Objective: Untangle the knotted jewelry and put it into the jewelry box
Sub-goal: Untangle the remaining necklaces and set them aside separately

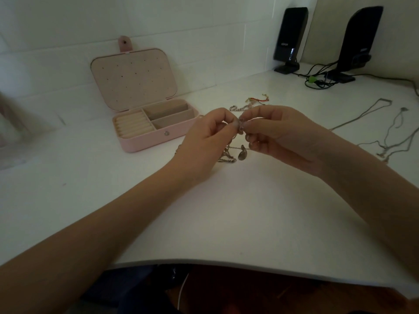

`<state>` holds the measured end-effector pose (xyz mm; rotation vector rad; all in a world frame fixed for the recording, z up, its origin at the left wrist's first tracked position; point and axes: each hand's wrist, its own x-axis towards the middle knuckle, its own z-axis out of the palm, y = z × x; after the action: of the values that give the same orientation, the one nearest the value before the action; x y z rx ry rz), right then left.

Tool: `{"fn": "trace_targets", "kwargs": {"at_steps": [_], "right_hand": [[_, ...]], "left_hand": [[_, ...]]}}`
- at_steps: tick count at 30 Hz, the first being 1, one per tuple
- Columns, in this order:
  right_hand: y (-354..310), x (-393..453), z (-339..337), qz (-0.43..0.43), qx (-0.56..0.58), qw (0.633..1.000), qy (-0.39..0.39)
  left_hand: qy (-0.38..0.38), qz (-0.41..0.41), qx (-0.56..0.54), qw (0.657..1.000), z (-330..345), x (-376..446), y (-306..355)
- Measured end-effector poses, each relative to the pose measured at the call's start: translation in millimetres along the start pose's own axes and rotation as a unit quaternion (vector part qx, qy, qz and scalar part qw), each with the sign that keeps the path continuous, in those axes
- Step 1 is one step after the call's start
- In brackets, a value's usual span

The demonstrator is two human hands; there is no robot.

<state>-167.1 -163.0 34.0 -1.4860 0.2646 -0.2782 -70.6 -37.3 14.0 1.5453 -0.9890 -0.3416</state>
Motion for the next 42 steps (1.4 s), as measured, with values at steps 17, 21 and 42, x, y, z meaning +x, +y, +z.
{"fn": "trace_targets", "kwargs": {"at_steps": [17, 21, 42], "right_hand": [[-3.2, -3.6, 4.8, -0.091, -0.144, 0.984, 0.048], [-2.3, -3.5, 5.0, -0.118, -0.209, 0.968, 0.069], [-7.0, -5.0, 0.9, -0.089, -0.278, 0.955, 0.055]], "left_hand": [[0.068, 0.084, 0.116, 0.987, -1.7, -1.8, -3.7], [0.07, 0.111, 0.159, 0.978, -2.2, -2.2, -6.3], [0.056, 0.021, 0.116, 0.991, -0.2, -1.5, 0.0]]}}
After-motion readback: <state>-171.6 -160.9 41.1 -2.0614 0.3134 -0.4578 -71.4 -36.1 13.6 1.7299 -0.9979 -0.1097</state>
